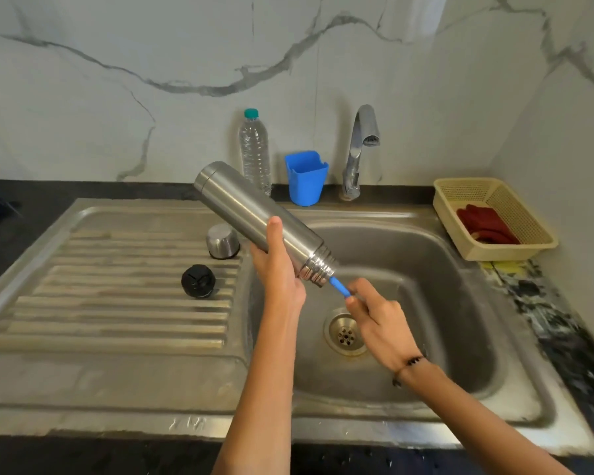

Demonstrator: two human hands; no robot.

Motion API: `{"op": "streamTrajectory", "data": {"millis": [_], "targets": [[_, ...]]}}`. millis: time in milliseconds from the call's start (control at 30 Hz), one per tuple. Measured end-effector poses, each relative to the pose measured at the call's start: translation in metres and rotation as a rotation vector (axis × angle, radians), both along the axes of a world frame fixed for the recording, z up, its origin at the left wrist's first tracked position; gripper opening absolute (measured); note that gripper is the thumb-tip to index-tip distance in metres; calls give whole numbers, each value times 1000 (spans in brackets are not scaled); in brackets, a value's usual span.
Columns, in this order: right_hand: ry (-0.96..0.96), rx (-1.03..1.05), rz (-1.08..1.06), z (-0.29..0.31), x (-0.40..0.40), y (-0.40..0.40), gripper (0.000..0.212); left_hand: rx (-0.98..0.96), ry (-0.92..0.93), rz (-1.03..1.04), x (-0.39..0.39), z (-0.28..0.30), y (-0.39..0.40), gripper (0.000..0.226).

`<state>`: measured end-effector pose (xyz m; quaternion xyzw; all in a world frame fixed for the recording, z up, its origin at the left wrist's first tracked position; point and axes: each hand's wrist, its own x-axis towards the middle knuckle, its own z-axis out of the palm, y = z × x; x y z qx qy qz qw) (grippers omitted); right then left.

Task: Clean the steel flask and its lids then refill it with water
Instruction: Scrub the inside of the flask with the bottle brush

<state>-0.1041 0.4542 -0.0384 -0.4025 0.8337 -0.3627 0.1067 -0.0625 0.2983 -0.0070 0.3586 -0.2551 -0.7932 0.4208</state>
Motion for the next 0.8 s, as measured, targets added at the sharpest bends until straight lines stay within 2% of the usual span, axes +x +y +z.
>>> {"op": "streamTrajectory", "data": {"millis": [100, 167, 333, 467, 567, 800], "targets": [[-14, -9, -73, -1, -3, 0, 27, -33, 17, 4, 2, 2, -2, 58], [-88, 5, -130, -4, -7, 7, 36, -56, 33, 24, 5, 3, -7, 60], [-113, 42, -150, 10, -1, -2, 24, -16, 30, 10, 1, 0, -6, 61], [-169, 18, -116, 9, -5, 17, 26, 7, 57, 50, 7, 1, -11, 54], [-189, -28, -111, 14, -3, -2, 31, 29, 72, 18, 5, 3, -6, 52], [-476, -101, -46, 14, -1, 4, 41, 7, 102, 25, 13, 6, -14, 50]]}}
